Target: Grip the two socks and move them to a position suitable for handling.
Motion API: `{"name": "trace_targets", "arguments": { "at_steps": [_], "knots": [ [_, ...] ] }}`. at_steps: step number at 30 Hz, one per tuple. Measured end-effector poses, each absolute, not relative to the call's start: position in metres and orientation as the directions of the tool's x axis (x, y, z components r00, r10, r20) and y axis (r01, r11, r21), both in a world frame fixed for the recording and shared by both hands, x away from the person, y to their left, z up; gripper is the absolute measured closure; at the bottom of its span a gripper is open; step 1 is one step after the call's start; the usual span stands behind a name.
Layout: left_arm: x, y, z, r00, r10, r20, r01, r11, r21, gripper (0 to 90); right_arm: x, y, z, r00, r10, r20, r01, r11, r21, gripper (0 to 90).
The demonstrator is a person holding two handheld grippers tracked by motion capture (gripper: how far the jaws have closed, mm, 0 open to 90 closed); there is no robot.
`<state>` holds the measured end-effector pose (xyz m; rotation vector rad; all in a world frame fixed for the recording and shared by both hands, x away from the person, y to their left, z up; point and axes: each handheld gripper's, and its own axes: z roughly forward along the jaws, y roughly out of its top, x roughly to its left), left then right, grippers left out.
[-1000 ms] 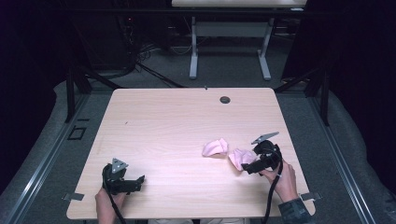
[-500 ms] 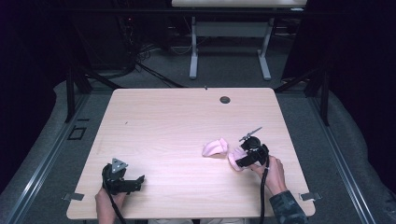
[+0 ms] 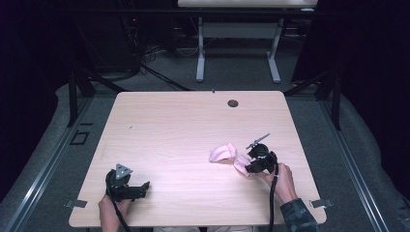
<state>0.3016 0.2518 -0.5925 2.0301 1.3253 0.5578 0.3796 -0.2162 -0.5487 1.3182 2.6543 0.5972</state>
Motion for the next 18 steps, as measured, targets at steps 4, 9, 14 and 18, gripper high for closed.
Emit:
{"name": "trace_targets", "arguments": {
  "at_steps": [4, 9, 14, 18],
  "knots": [
    [0.302, 0.252, -0.593, 0.400, 0.916, 0.004, 0.643, -0.284, 0.711, 0.6, 0.378, -0.218, -0.547, -0.610, 0.789, 0.077, 0.743, 0.536, 0.401, 73.8],
    [0.302, 0.252, -0.592, 0.403, 0.915, 0.002, 0.645, -0.286, 0.709, 0.5, 0.374, -0.220, -0.536, -0.610, 0.786, 0.101, 0.742, 0.522, 0.420, 73.7],
    [0.302, 0.252, -0.593, 0.400, 0.916, 0.004, 0.644, -0.284, 0.711, 0.5, 0.365, -0.216, -0.525, -0.628, 0.773, 0.093, 0.723, 0.535, 0.437, 73.5],
    [0.302, 0.252, -0.593, 0.399, 0.917, 0.004, 0.644, -0.284, 0.711, 0.5, 0.352, -0.205, -0.514, -0.664, 0.745, 0.065, 0.689, 0.575, 0.441, 73.0]
  ]
}}
